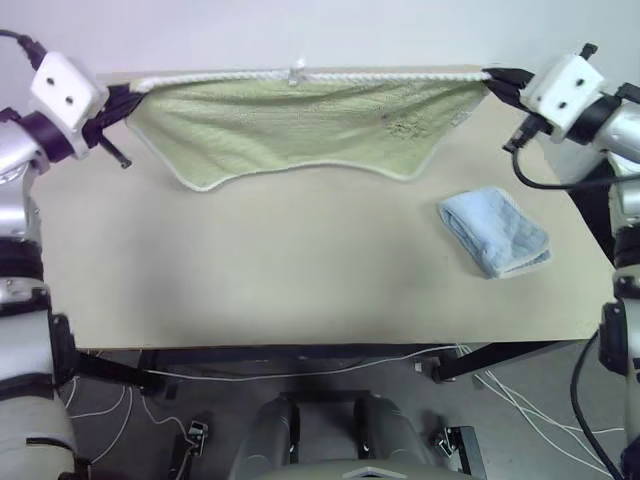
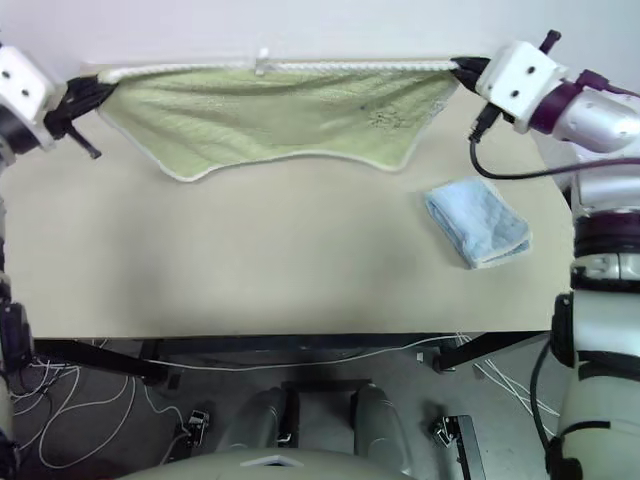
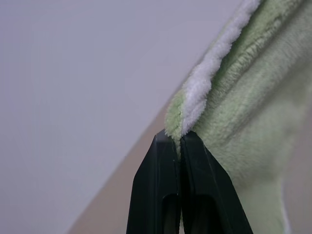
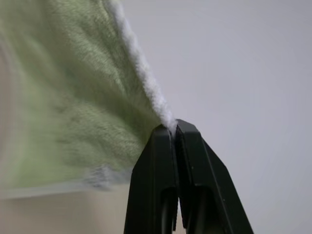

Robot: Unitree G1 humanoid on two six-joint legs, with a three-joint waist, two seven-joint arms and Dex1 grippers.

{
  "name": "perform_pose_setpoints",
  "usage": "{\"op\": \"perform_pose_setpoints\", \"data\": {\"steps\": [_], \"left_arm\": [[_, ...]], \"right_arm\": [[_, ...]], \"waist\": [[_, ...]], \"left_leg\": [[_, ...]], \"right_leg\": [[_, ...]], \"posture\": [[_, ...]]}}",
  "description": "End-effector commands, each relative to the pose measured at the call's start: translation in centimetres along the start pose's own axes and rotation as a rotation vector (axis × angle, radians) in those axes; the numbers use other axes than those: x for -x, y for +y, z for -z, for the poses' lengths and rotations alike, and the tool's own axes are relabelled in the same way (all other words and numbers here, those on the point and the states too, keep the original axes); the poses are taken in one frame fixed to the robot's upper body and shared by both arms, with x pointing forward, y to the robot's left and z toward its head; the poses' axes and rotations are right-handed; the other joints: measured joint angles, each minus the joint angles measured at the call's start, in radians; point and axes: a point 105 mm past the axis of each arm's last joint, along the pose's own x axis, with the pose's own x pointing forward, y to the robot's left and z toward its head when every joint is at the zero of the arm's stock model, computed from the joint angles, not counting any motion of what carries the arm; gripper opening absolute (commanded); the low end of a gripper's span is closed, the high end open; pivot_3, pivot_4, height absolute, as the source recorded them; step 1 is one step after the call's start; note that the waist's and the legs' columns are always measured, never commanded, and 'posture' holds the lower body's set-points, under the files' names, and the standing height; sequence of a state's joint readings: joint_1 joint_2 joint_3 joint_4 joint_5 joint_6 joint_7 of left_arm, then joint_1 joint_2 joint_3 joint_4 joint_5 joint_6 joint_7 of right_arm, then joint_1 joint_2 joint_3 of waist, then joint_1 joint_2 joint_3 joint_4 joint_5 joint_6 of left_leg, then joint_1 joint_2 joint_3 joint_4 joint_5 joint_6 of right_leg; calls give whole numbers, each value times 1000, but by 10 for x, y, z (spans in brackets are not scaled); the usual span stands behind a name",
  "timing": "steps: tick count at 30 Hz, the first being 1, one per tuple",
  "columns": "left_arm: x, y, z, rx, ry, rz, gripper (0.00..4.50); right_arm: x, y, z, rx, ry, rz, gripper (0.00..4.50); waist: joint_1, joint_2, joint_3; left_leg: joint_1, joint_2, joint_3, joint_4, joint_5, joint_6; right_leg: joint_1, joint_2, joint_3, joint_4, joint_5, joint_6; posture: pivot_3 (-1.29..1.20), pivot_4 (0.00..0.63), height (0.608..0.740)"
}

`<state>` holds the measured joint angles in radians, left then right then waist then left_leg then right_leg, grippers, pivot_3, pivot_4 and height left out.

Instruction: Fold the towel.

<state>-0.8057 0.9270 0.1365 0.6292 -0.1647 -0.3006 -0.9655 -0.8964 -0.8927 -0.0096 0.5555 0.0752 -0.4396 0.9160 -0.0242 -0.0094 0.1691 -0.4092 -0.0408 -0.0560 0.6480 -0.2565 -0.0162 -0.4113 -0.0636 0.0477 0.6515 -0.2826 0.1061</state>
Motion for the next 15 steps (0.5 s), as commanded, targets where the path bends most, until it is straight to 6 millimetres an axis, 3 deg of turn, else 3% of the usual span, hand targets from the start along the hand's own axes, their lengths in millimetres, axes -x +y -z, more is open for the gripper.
{"op": "perform_pose_setpoints", "data": {"steps": [1,5,7,12,15], "left_arm": [[30,-29,-7,62,1,158,0],[64,-78,-1,178,110,354,0],[77,-92,3,227,159,407,0],[101,-115,12,330,262,473,0],[111,-128,13,375,301,512,0]], "right_arm": [[23,33,-6,-147,-12,-158,92],[52,97,-7,-360,44,-386,92],[64,116,-11,-441,73,-463,92],[84,143,-15,-552,138,-576,92],[92,149,-18,-594,154,-616,92]], "waist": [[2,0,0],[9,0,1],[12,1,1],[12,1,1],[11,1,1]], "left_leg": [[-1,0,0,0,0,0],[-3,0,0,1,0,0],[-1,0,0,2,0,0],[4,0,-1,1,-1,0],[4,0,-1,0,-1,1]], "right_leg": [[0,0,0,0,0,0],[-2,-2,1,0,0,0],[-1,-3,2,-1,0,0],[5,-4,1,-2,0,-1],[4,-4,1,-4,0,-1]], "posture": [[0,150,740],[0,150,740],[0,150,740],[0,150,740],[0,150,740]]}}
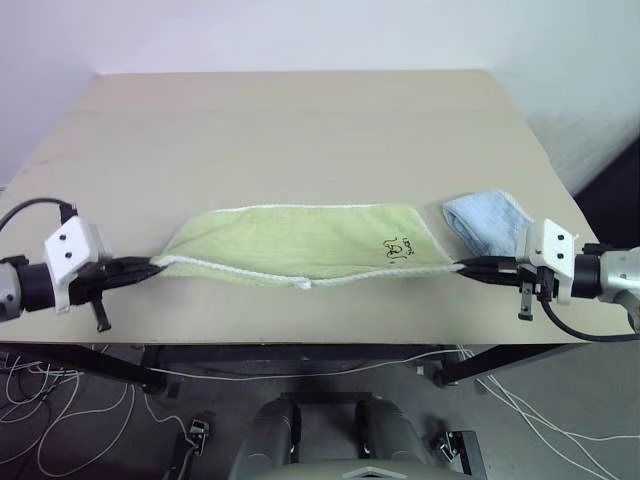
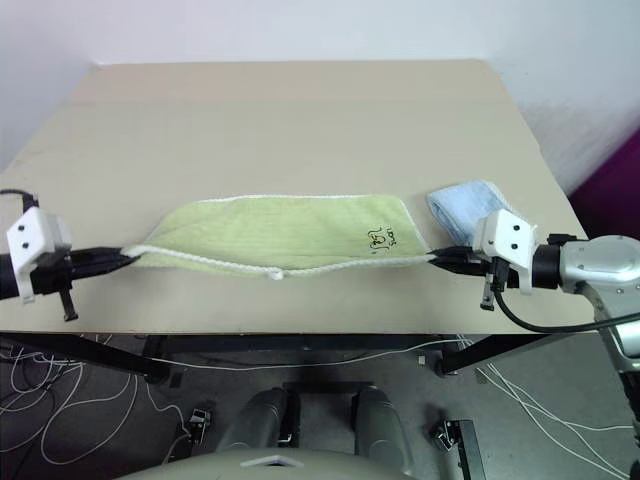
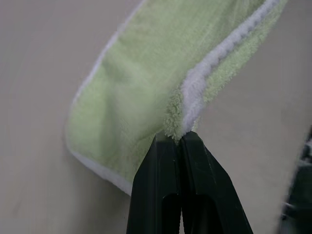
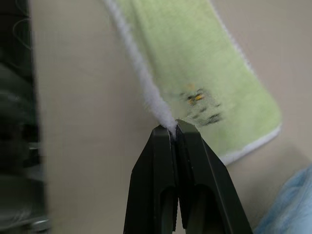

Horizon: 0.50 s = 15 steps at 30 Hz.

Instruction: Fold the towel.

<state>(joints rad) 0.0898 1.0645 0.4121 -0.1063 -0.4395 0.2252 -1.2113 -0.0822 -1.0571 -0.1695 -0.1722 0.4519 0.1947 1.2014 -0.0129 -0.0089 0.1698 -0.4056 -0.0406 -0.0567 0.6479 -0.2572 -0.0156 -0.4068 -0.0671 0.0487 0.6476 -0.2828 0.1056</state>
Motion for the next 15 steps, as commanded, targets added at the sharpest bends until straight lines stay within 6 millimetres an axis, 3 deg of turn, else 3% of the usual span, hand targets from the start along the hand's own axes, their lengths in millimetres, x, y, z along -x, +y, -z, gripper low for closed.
{"op": "perform_pose_setpoints", "data": {"steps": [1,5,15], "left_arm": [[7,-8,-11,-12,-3,20,0],[5,-11,-18,-1,-34,14,0],[-9,50,-30,-145,-45,-276,0]], "right_arm": [[9,5,-11,7,-5,-29,92],[8,4,-12,7,-7,-34,92],[-15,-49,-15,100,-25,82,92]], "waist": [[0,0,0],[3,0,0],[0,0,0]], "left_leg": [[0,0,0,0,0,0],[0,0,0,1,0,0],[-1,0,0,0,0,0]], "right_leg": [[0,0,0,0,0,0],[1,-1,-1,0,0,0],[-1,0,-1,0,0,0]], "posture": [[0,150,740],[0,150,740],[0,150,740]]}}
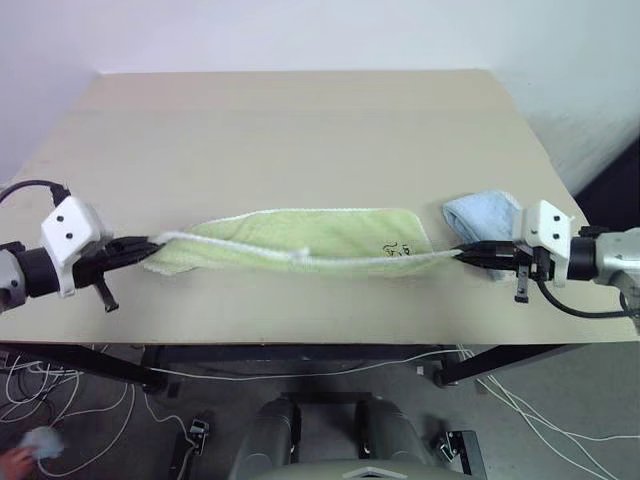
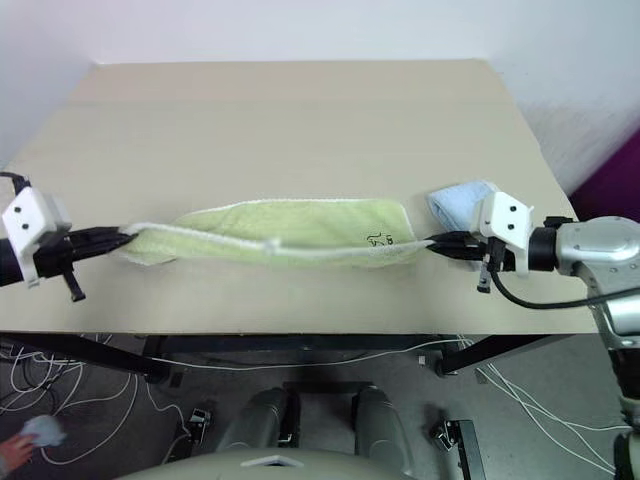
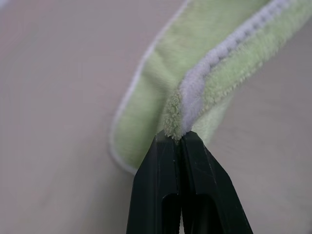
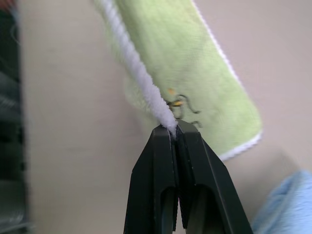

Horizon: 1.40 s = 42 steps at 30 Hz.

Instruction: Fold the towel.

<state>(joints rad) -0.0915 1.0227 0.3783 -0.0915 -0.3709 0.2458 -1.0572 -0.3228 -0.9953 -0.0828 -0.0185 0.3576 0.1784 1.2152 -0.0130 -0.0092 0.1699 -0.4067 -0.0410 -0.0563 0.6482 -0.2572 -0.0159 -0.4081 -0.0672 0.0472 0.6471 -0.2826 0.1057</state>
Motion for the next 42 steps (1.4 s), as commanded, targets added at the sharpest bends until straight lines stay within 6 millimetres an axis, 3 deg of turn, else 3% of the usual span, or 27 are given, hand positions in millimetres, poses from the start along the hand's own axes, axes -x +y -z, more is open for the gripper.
{"op": "perform_pose_setpoints", "data": {"steps": [1,7,13,17,23,33,35,36,38,42], "left_arm": [[-8,17,0,-83,26,-87,0],[-28,32,14,-95,69,-143,0],[-40,34,48,-69,163,-124,0],[-53,40,58,-55,177,-143,0],[-73,47,60,-38,163,-166,0],[-94,49,68,-9,161,-186,0],[-95,47,70,-1,162,-180,481],[-95,47,72,13,165,-177,726],[-95,46,73,22,162,-170,1357],[-94,46,73,22,157,-174,2780]], "right_arm": [[-9,-17,-3,45,-10,30,92],[-33,-47,1,76,-15,94,92],[-53,-74,12,102,20,179,92],[-61,-88,16,115,42,224,92],[-65,-98,19,125,67,257,92],[-70,-98,27,125,92,263,92],[-70,-99,27,122,90,269,0],[-70,-100,26,121,88,276,225],[-68,-101,25,111,78,288,709],[-63,-106,24,112,71,320,2126]], "waist": [[0,0,0],[-2,0,0],[-4,0,0],[-2,0,0],[-3,0,0],[-8,0,0],[-8,0,0],[-8,0,0],[-8,0,0],[-7,0,0]], "left_leg": [[0,0,0,0,0,0],[-1,0,1,0,0,0],[-1,-1,1,0,0,0],[-1,-1,2,0,0,0],[-2,-1,1,1,1,0],[-2,-1,2,1,1,-1],[-2,-1,2,1,1,-1],[-2,-1,2,1,1,-1],[-2,-1,2,1,1,-1],[-2,-1,2,1,1,-1]], "right_leg": [[0,0,0,0,0,0],[-2,2,0,1,0,0],[-3,2,1,2,0,0],[-3,3,0,3,0,0],[-4,3,0,3,0,0],[-4,3,1,4,0,0],[-4,3,1,4,0,0],[-4,4,1,5,0,0],[-5,3,1,5,0,0],[-4,3,1,5,0,0]], "posture": [[0,150,740],[0,150,740],[0,150,740],[0,150,740],[0,150,740],[0,150,740],[0,150,740],[0,150,740],[0,150,740],[0,150,740]]}}
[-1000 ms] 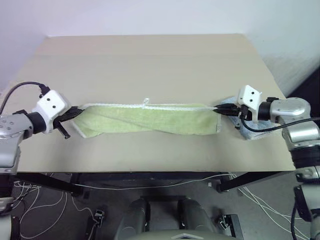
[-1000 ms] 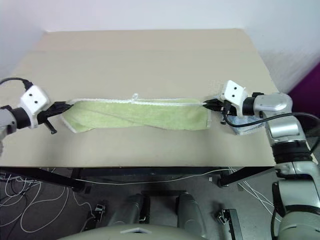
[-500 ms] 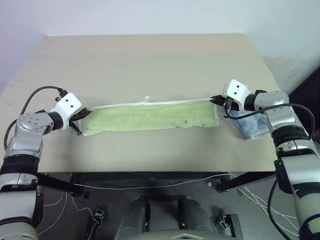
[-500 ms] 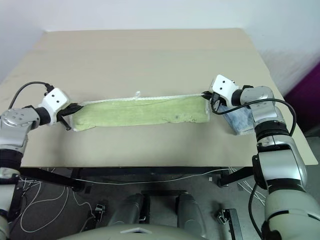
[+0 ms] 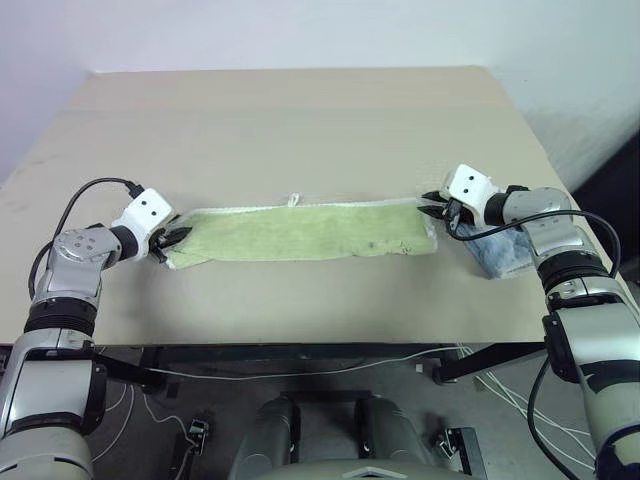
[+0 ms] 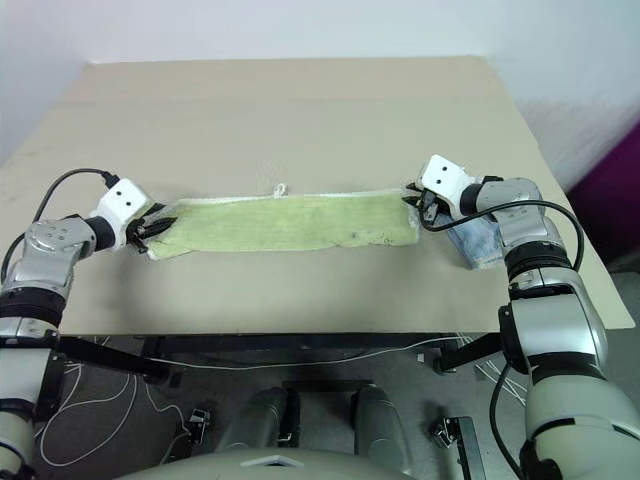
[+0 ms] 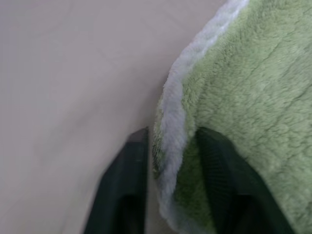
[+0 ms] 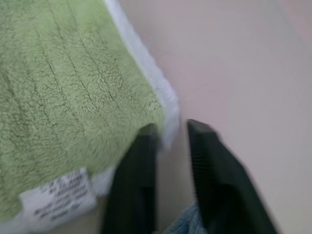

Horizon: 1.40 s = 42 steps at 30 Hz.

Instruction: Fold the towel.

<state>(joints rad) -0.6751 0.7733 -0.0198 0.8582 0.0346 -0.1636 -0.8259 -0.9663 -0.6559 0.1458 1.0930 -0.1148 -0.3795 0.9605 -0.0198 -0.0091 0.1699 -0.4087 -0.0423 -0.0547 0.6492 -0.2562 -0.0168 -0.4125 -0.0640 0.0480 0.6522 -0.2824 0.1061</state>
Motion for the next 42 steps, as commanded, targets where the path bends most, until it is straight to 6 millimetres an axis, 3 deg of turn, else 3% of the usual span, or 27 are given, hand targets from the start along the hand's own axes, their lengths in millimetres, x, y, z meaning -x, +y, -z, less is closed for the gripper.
{"op": "perform_pose_setpoints", "data": {"steps": [1,5,6,7,11,15,19,23,27,32,37,42], "left_arm": [[4,7,-4,-6,-18,-24,3123],[7,11,-6,37,-50,-54,4455],[9,13,-7,56,-68,-66,4500],[11,15,-9,84,-89,-83,4500],[19,21,-7,146,-118,-117,4500],[36,29,5,162,-103,-182,4500],[53,43,0,136,-135,-264,4500],[63,43,-14,93,-191,-252,4500],[64,28,-25,73,-243,-148,4500],[58,-4,-46,58,-330,28,4500],[54,-33,-58,45,-358,156,4500],[49,-44,-65,62,-377,186,4500]], "right_arm": [[12,-23,-15,31,-43,83,2451],[21,-32,-19,59,-56,133,3821],[25,-36,-21,70,-66,160,4318],[29,-40,-24,81,-78,187,4484],[44,-45,-36,73,-153,252,4484],[63,-33,-50,-45,-259,296,4484],[75,4,-58,-325,-340,233,4484],[76,46,-60,-622,-356,156,4484],[73,81,-59,-970,-358,73,4484],[65,107,-50,-1324,-332,60,4484],[52,114,-41,-1592,-306,118,4484],[38,110,-24,-1789,-270,211,4484]], "waist": [[0,0,0],[0,0,0],[0,0,0],[0,0,0],[0,0,0],[2,0,0],[7,0,0],[9,-2,-1],[8,-2,-1],[7,-2,-2],[5,-2,-2],[3,-2,-2]], "left_leg": [[0,0,0,0,0,0],[0,0,0,0,0,0],[0,0,0,0,0,0],[0,0,0,0,0,0],[0,0,0,0,0,0],[-1,0,-1,0,0,0],[-1,0,-1,1,0,0],[-1,0,-2,2,0,0],[-1,0,-3,1,0,0],[-1,0,-3,0,0,0],[-1,0,-3,-1,0,0],[-1,0,-2,-1,0,0]], "right_leg": [[0,0,0,0,0,0],[0,0,0,0,0,0],[0,0,0,0,0,0],[0,0,0,0,0,0],[-1,0,0,1,0,0],[-1,-1,0,3,0,0],[-1,-1,0,3,0,0],[0,-3,0,1,0,0],[0,-3,1,0,0,0],[1,-4,1,-1,0,0],[0,-4,1,-1,0,0],[0,-3,1,-1,0,0]], "posture": [[0,150,740],[0,150,740],[0,150,740],[0,150,740],[0,150,740],[0,150,740],[0,150,740],[0,150,740],[0,150,740],[0,150,740],[0,150,740],[0,150,740]]}}
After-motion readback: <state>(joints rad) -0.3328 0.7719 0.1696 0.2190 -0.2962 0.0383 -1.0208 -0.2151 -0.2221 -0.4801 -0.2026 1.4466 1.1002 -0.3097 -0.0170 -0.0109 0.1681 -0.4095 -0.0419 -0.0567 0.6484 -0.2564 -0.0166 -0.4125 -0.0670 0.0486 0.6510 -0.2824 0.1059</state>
